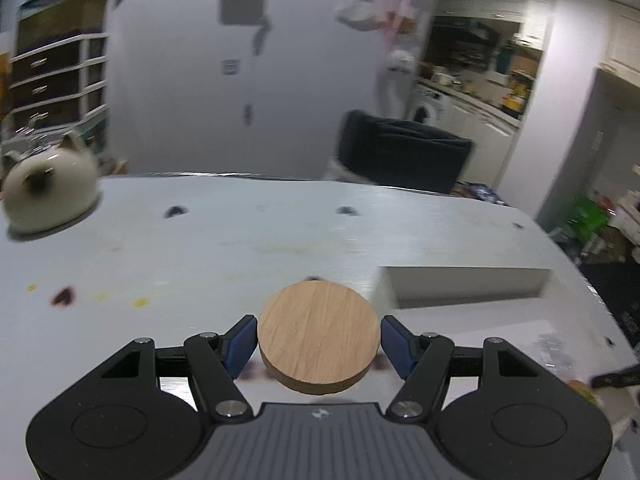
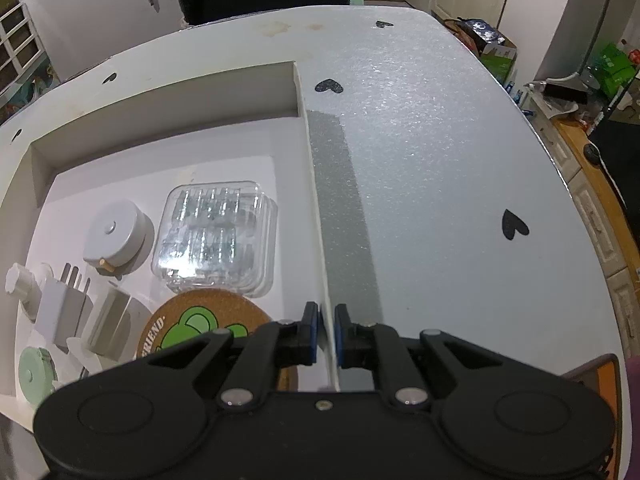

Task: Organize rigid objects
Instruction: 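Carry the wooden coaster into the tray and open the left tool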

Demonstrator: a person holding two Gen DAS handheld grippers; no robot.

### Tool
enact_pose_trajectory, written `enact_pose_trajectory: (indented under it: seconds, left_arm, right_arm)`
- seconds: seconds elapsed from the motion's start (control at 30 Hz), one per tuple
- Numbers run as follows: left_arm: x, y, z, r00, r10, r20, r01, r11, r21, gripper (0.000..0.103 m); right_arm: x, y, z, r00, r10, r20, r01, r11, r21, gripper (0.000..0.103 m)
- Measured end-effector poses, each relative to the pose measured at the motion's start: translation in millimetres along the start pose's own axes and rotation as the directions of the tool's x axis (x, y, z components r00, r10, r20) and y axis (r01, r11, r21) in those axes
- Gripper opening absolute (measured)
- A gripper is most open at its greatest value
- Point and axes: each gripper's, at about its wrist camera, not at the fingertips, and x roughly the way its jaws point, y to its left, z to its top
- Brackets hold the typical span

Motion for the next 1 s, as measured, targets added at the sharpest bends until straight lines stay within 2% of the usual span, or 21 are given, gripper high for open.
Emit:
enact_pose_trajectory:
  seconds: [0.17,0.4,0.67,1.0]
  left_arm:
    - [5.6,-46.4,2.1,0.998,-0.067,-0.011,0.067,0.996,0.054,0.067]
    - [37.7,-105.9,6.7,0.993,-0.094,-0.069,0.101,0.989,0.106,0.067]
    - [83.8,-144.8,6.2,0.985,-0.065,-0.158,0.086,0.988,0.129,0.067]
    - [122.1,-153.7,2.9,0.973,-0.005,-0.233,0.039,0.989,0.143,0.068]
  right_arm:
    - [1.3,-4.9,1.4,1.0,0.028,-0.004,-0.028,1.0,-0.009,0.008]
    - [4.3,-6.8,6.4,0.998,0.055,-0.022,-0.056,0.997,-0.06,0.007]
    - [7.2,-8.6,6.5,0.996,0.083,-0.018,-0.085,0.992,-0.091,0.006]
    - [9.2,-15.3,6.5,0.993,0.121,-0.017,-0.122,0.987,-0.109,0.006]
